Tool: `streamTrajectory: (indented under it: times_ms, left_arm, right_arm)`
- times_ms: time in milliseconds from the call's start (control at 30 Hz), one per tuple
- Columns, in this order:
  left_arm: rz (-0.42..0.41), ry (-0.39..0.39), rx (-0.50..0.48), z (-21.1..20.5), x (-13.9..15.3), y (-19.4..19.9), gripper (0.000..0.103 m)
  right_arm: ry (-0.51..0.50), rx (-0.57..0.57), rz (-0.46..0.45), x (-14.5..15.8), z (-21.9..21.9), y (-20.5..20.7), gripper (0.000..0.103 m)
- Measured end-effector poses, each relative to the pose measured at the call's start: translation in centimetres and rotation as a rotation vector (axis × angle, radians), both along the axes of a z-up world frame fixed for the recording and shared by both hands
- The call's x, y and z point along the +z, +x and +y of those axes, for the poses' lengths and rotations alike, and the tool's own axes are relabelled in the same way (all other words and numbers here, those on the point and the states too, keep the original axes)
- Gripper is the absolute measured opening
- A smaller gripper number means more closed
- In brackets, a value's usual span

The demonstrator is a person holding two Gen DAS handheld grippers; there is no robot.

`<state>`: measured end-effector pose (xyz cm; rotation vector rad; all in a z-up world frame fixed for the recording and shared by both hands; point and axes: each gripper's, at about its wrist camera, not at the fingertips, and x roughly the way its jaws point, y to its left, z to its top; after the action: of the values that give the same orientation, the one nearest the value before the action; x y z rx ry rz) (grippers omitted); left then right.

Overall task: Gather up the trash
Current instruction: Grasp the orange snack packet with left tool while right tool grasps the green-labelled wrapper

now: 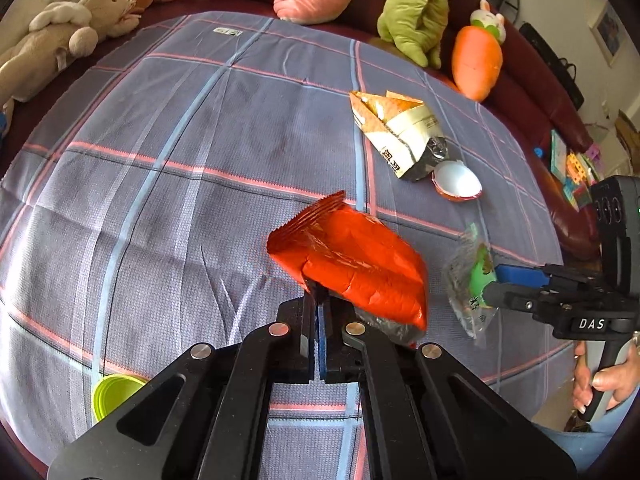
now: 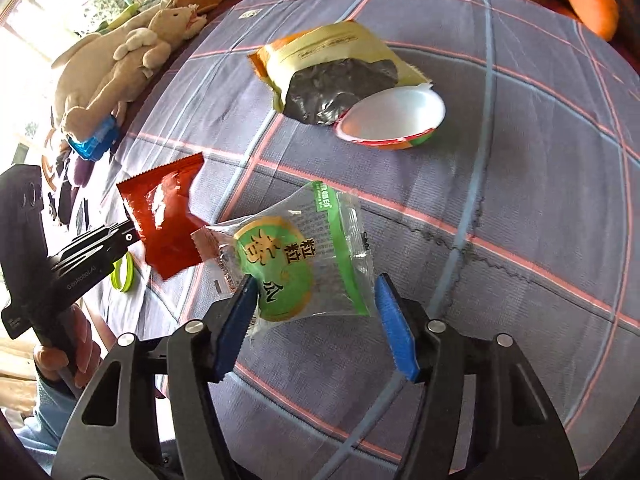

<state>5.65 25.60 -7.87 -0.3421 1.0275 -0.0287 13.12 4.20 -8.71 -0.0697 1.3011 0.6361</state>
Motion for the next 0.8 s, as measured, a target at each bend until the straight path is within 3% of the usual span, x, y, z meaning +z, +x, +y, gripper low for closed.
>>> streamTrajectory:
  times_ms: [167, 300, 433, 567, 700, 800]
  left_arm:
    - [-0.015, -0.015, -0.043, -1.3, 0.5, 0.4, 0.001]
    - [-0.020, -0.027, -0.097, -3.0, 0.6, 0.9, 0.001]
    - [-0.024, -0.044, -0.125, -3.9, 0.5, 1.9, 0.001]
    - [-0.012, -0.048, -0.143, -4.3, 0.1, 2.5, 0.001]
    - [-0.010, -0.053, -0.143, -4.0, 0.1, 2.6, 0.001]
    - [-0.010, -0.054, -0.135, -3.7, 0.2, 2.6, 0.001]
  right_arm:
    - [-0.075, -0.076, -0.070, 0.9, -2.6, 1.0, 0.058]
    - [-0.109, -0.090, -0.061, 1.5, -4.7, 1.3, 0.070]
    - [-0.085, -0.164, -0.033, 2.2, -6.6, 1.4, 0.072]
    - [0.030, -0.241, 0.090, 1.8, -7.7, 0.8, 0.072]
    - [0.153, -0.242, 0.231, 0.3, -6.7, 0.3, 0.072]
    - [0.158, -0.250, 0.247, -0.4, -5.9, 0.6, 0.072]
